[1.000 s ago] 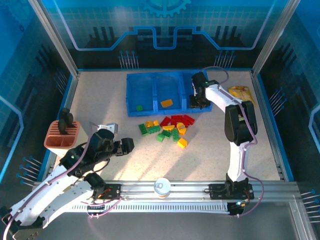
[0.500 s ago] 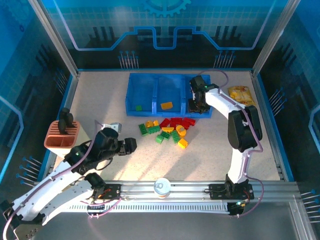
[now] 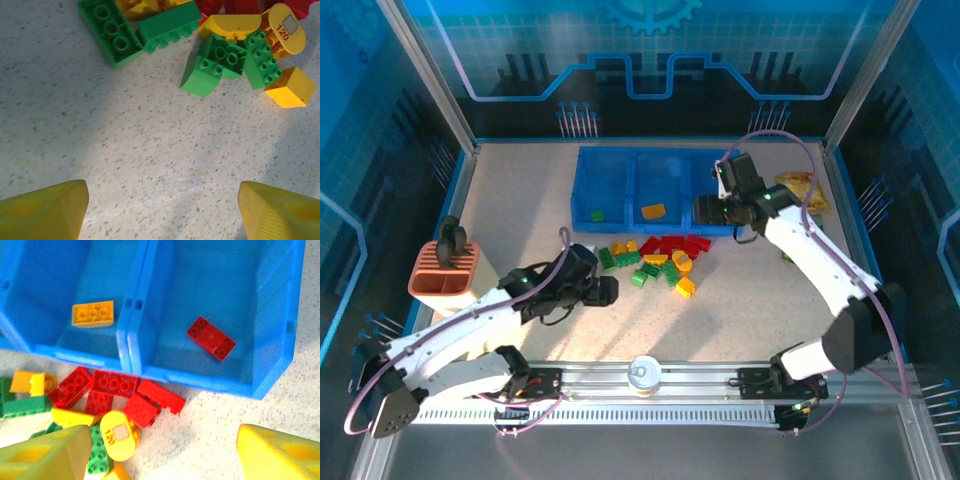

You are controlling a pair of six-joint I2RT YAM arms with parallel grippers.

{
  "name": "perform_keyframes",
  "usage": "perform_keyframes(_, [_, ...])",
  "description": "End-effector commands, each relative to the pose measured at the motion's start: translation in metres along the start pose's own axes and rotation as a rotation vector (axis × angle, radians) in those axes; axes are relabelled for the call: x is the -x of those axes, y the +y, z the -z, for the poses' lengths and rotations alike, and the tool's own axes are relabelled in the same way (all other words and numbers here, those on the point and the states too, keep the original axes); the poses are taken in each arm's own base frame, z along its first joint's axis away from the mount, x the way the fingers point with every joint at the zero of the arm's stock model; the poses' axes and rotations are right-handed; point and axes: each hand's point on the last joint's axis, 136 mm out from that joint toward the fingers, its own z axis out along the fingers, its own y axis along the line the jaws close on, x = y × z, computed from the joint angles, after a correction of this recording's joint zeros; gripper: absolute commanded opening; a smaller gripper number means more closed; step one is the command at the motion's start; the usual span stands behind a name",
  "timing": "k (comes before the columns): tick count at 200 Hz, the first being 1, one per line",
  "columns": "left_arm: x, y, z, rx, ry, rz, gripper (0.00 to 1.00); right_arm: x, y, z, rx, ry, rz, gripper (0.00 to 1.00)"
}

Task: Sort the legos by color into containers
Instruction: Pick up the lego from the center of the table.

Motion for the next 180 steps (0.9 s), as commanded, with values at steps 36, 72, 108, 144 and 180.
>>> perform_keyframes(36, [0.027, -0.048, -0.041, -0.068, 0.039, -0.084, 0.78, -0.067, 0.01, 0.02, 0.096, 0.033, -0.045, 0.8])
perform_keyframes(72, [0.032, -0.058, -0.073, -0.03, 0.09, -0.13, 0.76, -0.105, 0.01, 0.023, 0.104, 0.077, -0.053, 0.81])
perform_keyframes(108, [0.023, -0.056, -0.105, 0.035, 0.153, -0.156, 0.73, -0.131, 0.003, 0.027, 0.114, 0.087, -0.095, 0.8])
perform_keyframes(144, [0.017, -0.053, -0.126, 0.086, 0.176, -0.175, 0.7, -0.146, 0.004, 0.028, 0.148, 0.097, -0.128, 0.78])
perform_keyframes(180, [0.018, -0.046, -0.136, 0.142, 0.174, -0.208, 0.67, -0.154, 0.001, 0.029, 0.15, 0.098, -0.145, 0.77])
